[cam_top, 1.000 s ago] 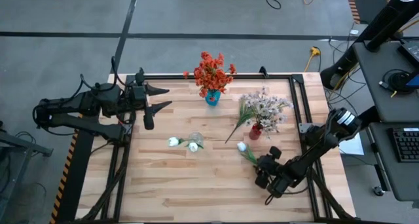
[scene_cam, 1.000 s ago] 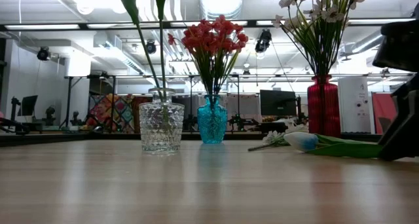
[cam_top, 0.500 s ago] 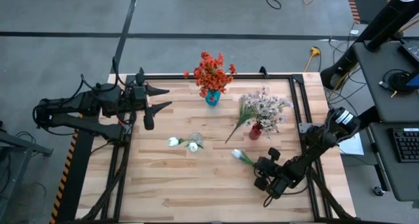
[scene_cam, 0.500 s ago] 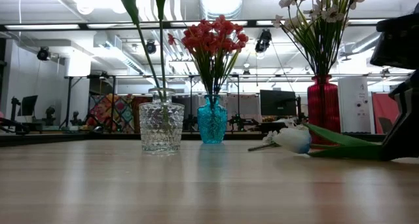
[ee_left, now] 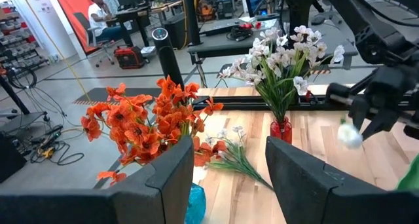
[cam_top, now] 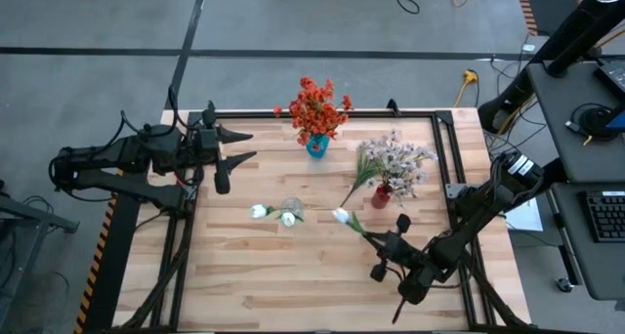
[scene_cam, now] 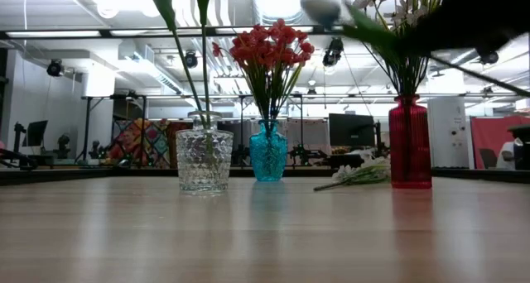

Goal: Sort flowers into vase by color
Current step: Put the white flower into the transparent vase

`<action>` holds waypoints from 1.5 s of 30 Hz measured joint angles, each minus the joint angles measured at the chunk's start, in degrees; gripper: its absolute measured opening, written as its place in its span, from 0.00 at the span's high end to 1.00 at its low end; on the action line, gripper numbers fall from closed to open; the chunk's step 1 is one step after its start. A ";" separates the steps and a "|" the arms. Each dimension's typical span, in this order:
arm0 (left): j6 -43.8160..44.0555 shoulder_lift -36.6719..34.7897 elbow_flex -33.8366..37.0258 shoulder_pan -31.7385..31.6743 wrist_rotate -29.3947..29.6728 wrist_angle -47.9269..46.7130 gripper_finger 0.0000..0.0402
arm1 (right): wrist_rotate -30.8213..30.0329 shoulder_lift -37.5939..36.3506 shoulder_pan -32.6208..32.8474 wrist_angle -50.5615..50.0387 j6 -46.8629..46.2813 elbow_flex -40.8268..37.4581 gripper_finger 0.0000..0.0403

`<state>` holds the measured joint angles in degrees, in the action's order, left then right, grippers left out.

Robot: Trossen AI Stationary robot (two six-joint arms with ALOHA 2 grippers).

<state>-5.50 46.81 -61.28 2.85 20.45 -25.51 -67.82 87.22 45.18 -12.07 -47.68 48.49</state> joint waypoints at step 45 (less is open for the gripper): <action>-2.58 0.46 0.02 -0.02 -2.78 -2.38 0.57 | 53.08 20.14 -31.34 101.92 79.85 9.72 0.96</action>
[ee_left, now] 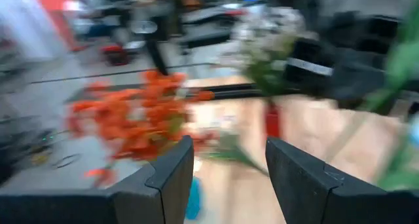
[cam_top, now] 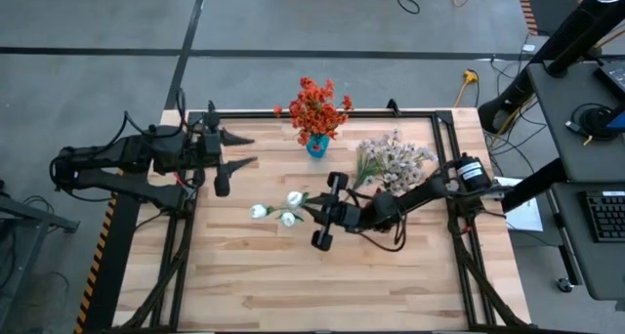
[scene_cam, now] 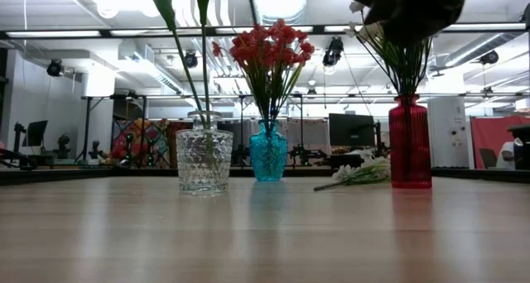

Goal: Sort flowers into vase by color
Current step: Put the white flower into the transparent vase

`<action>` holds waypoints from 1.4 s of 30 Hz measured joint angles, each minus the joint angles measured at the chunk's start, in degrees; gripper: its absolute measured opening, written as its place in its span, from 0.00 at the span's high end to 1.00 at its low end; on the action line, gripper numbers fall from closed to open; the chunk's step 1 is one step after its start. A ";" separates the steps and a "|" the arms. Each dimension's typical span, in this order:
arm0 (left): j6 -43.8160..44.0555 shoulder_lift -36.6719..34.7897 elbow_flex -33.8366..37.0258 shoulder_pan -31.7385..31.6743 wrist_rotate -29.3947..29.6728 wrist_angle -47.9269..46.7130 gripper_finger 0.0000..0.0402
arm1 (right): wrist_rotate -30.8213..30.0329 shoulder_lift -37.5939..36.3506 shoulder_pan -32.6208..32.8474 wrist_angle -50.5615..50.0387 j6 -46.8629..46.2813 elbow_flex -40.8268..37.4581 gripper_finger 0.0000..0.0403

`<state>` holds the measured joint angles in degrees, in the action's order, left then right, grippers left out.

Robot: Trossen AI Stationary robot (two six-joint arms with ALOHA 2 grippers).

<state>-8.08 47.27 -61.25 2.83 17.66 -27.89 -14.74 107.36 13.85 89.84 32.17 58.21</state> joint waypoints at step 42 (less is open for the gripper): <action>-8.70 7.85 0.20 0.02 -29.83 17.98 0.57 | -2.32 -5.39 -2.76 -41.25 8.94 21.73 0.96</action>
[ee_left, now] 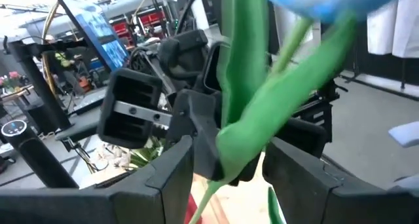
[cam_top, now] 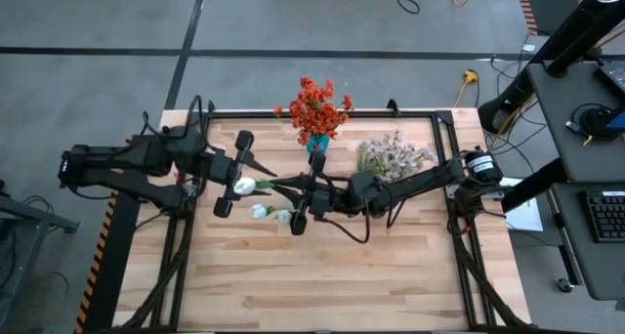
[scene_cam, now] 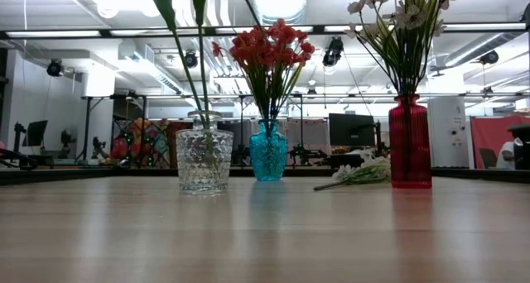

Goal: Sort flowers into vase by color
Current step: Put the white flower into the transparent vase

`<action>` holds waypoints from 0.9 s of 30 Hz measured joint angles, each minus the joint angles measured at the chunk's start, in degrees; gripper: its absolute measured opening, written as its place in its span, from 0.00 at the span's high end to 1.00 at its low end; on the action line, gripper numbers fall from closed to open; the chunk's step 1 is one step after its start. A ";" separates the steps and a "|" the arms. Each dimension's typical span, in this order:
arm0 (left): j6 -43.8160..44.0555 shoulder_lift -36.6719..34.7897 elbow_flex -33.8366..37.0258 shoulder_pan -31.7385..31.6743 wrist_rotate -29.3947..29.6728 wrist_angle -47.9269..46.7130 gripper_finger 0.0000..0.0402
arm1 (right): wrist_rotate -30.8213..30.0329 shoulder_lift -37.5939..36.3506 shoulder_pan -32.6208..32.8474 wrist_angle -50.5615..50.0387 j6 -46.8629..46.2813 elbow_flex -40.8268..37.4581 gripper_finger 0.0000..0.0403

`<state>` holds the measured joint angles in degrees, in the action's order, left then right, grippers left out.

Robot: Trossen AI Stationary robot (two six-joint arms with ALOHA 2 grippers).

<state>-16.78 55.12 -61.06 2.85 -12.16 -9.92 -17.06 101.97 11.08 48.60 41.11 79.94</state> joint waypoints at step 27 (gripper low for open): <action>0.99 -0.10 0.00 0.00 1.26 2.58 0.98 | -6.92 -0.11 0.36 -0.48 -2.96 0.05 0.62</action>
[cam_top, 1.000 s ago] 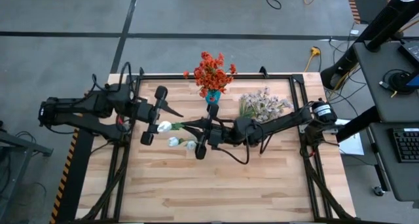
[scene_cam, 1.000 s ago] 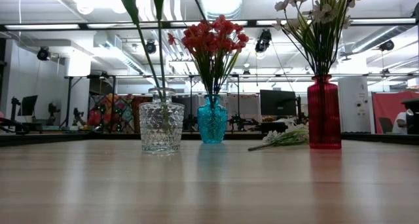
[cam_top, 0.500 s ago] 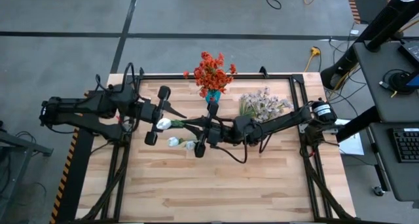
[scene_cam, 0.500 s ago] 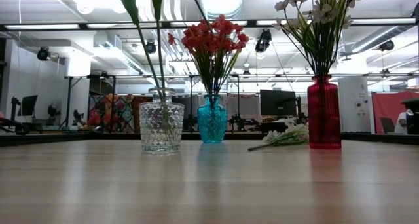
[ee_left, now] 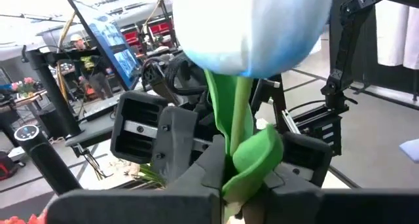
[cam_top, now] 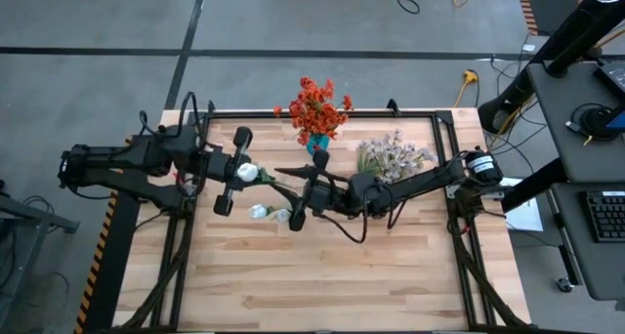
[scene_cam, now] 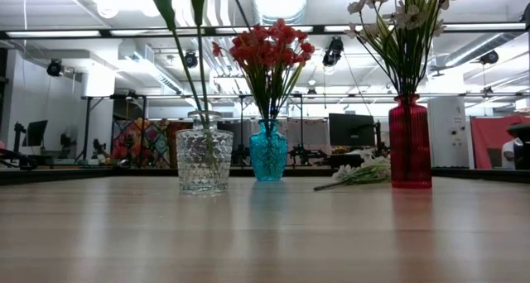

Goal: Sort flowers into vase by color
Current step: Put the white flower into the transparent vase

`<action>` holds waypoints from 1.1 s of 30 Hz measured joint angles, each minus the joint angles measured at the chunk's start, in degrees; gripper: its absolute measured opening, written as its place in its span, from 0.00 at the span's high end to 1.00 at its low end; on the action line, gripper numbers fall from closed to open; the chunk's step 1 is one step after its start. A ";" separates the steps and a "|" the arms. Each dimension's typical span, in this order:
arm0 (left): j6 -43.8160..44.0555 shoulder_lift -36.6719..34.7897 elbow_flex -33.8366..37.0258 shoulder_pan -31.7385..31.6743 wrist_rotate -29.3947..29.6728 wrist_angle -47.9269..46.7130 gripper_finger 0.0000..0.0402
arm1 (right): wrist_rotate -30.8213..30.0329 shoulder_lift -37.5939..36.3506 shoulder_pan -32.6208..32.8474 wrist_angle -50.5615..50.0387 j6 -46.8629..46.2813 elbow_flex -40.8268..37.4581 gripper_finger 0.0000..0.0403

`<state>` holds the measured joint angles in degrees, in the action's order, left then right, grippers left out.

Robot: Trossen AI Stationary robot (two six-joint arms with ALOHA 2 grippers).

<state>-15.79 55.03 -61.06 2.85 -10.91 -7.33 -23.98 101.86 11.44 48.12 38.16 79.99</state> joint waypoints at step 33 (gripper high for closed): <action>4.53 -2.40 0.09 -0.09 9.77 -15.72 1.00 | -30.26 -8.26 8.54 -8.98 5.47 0.02 0.50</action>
<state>-11.26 52.62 -60.97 2.76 -1.14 -23.06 -54.24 93.60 19.98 39.14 43.62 80.01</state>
